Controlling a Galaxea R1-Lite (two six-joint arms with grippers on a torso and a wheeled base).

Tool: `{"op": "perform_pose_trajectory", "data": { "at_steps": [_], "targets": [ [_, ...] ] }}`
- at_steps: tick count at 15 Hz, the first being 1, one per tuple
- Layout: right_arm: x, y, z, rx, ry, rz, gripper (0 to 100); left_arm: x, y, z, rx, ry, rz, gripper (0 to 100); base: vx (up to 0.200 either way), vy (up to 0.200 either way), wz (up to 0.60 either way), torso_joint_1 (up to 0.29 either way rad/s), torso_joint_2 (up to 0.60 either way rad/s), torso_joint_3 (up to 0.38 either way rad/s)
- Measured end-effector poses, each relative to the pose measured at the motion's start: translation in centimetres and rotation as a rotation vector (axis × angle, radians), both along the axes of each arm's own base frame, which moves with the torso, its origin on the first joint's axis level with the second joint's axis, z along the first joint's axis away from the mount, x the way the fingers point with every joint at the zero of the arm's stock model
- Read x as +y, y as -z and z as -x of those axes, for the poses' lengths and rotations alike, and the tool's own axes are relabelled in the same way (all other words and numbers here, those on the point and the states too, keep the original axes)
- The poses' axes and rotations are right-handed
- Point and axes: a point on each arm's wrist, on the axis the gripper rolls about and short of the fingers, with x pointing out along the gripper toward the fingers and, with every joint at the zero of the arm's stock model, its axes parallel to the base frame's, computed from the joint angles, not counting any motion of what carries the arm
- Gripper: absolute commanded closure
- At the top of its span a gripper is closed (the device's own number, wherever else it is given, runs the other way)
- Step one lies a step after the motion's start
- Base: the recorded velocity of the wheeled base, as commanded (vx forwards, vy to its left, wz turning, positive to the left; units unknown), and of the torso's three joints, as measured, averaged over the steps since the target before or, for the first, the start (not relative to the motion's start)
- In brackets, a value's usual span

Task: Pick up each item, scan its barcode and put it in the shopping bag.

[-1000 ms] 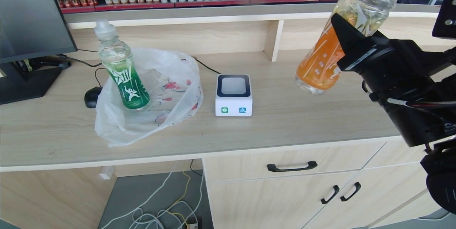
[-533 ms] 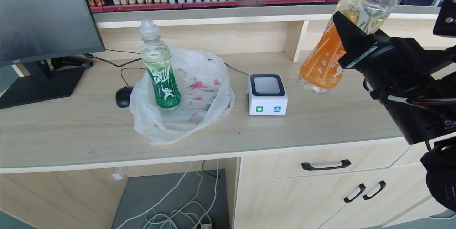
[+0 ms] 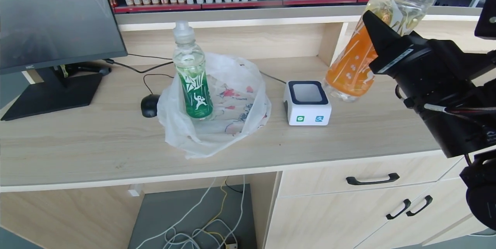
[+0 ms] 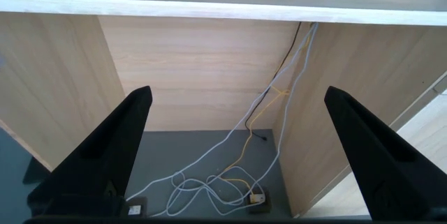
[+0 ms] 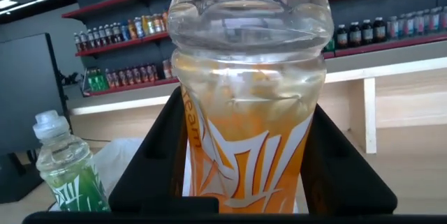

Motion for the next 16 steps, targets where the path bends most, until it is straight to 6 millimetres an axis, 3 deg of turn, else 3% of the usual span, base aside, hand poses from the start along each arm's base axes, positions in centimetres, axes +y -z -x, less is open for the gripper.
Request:
{"op": "perform_pose_trajectory", "data": {
  "at_steps": [6,10,16],
  "targets": [
    [0.5,-1.6,-2.3,0.088,-0.023,-0.074,100,0.0,0.0,0.0,0.000,0.000,0.000,0,0.000,0.000,0.00,0.000,0.00,0.000],
    [1.1,-2.7,-3.9,0.194,-0.055,-0.223,100,0.0,0.0,0.0,0.000,0.000,0.000,0,0.000,0.000,0.00,0.000,0.00,0.000],
    [1.6,-2.5,-7.1,0.231,-0.074,-0.425,100,0.0,0.0,0.0,0.000,0.000,0.000,0,0.000,0.000,0.00,0.000,0.00,0.000]
  ]
}}
